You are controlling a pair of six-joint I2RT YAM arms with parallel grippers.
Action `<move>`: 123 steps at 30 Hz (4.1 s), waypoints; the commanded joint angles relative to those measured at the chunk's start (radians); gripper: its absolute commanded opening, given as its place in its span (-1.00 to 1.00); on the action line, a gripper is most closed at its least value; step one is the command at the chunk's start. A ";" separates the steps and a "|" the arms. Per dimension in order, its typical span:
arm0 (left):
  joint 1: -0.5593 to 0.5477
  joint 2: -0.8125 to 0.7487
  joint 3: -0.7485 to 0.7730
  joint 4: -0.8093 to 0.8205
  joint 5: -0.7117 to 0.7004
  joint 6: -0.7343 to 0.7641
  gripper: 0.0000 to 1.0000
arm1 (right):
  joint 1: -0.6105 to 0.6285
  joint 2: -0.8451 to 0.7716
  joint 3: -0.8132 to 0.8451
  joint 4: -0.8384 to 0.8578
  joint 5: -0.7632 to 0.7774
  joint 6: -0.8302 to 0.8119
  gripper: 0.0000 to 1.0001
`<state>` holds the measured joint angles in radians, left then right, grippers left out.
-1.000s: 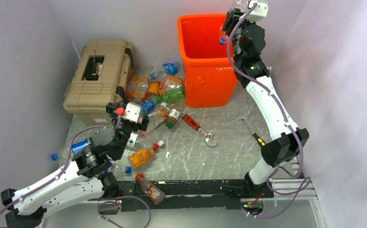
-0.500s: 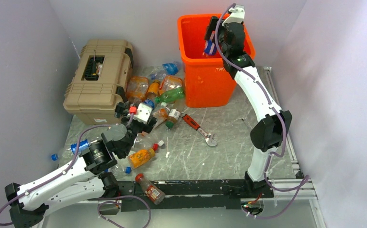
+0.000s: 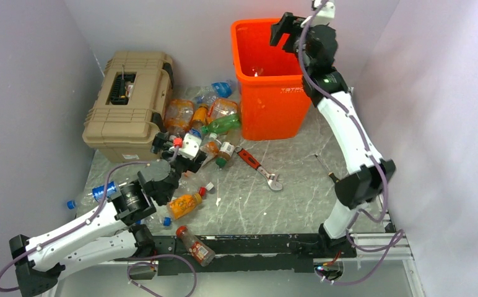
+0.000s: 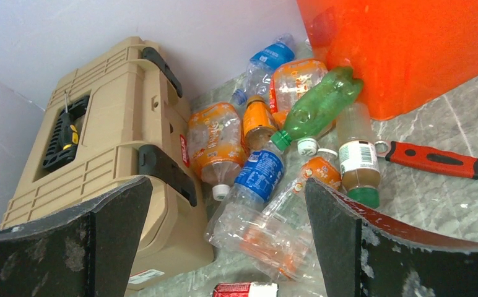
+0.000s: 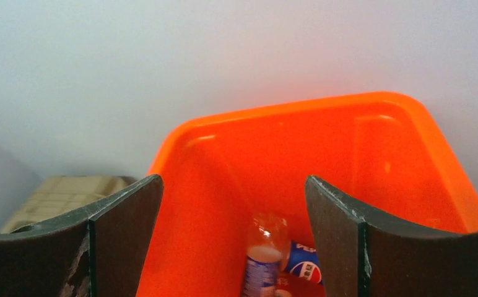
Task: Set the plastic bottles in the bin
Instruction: Place the plastic bottle in the trash bin, then pick up the plastic bottle at the center of the board, then place the plastic bottle in the trash bin.
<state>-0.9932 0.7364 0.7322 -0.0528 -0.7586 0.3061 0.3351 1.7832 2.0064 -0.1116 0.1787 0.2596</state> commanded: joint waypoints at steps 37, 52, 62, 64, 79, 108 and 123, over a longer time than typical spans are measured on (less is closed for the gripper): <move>0.203 0.372 0.106 -0.640 0.033 -1.754 0.99 | 0.376 -1.249 -1.700 0.239 -0.107 0.304 0.70; 0.367 0.555 0.108 -0.528 0.164 -1.752 0.93 | 0.377 -1.257 -1.702 0.228 -0.124 0.297 0.71; 0.416 0.633 0.104 -0.407 0.209 -1.660 0.70 | 0.377 -1.272 -1.725 0.231 -0.121 0.308 0.70; 0.419 0.643 0.098 -0.383 0.219 -1.647 0.59 | 0.377 -1.270 -1.726 0.233 -0.118 0.305 0.70; 0.421 0.543 0.072 -0.271 0.317 -1.472 -0.26 | 0.377 -1.258 -1.669 0.196 -0.117 0.277 0.71; 0.461 0.229 0.190 0.521 1.441 -0.986 -0.97 | 0.381 -1.157 -1.473 0.490 -0.625 0.321 0.81; 0.461 0.220 0.063 0.847 1.344 -1.263 -1.00 | 0.502 -0.993 -1.432 0.649 -0.578 0.322 0.81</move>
<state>-0.5362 0.9752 0.7856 0.6952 0.5945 -0.9070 0.8112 0.7864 0.5358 0.4149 -0.4290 0.5797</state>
